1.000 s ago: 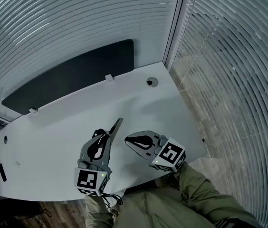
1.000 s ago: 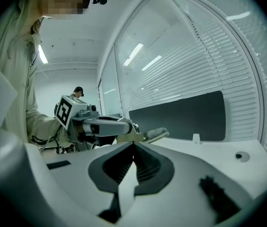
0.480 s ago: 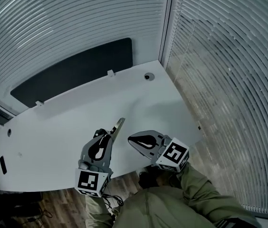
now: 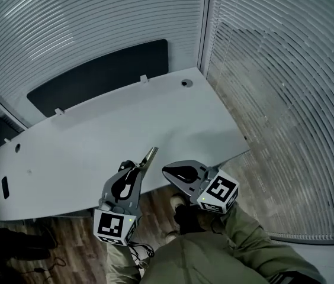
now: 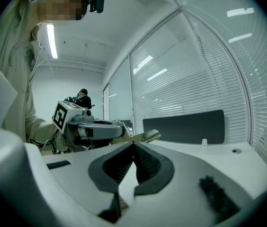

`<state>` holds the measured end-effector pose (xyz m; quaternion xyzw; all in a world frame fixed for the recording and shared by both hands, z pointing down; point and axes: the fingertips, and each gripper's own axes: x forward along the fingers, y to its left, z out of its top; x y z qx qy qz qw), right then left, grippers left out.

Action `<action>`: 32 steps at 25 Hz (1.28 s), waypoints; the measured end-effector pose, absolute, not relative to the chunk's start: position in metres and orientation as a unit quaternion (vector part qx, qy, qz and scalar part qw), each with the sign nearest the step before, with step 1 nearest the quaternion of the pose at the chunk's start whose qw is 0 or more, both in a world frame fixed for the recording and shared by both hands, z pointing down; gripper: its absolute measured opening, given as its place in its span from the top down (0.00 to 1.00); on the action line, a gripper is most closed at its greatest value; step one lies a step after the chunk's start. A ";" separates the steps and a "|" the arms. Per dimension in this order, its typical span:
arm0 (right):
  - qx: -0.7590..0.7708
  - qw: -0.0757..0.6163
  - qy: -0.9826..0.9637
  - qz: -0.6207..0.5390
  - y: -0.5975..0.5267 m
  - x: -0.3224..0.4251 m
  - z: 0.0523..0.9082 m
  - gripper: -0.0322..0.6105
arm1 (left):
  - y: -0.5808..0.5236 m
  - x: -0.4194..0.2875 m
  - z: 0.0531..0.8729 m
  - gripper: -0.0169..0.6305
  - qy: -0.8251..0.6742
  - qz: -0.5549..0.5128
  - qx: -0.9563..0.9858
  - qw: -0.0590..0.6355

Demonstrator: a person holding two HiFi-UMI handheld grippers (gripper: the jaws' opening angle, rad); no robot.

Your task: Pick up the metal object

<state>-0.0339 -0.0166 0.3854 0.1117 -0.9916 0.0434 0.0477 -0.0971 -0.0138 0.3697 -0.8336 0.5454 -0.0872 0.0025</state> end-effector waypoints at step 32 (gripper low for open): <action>0.114 0.061 -0.992 0.016 0.085 -0.015 0.365 0.95 | 0.102 -0.097 0.355 0.89 0.579 -0.073 -0.812 -0.008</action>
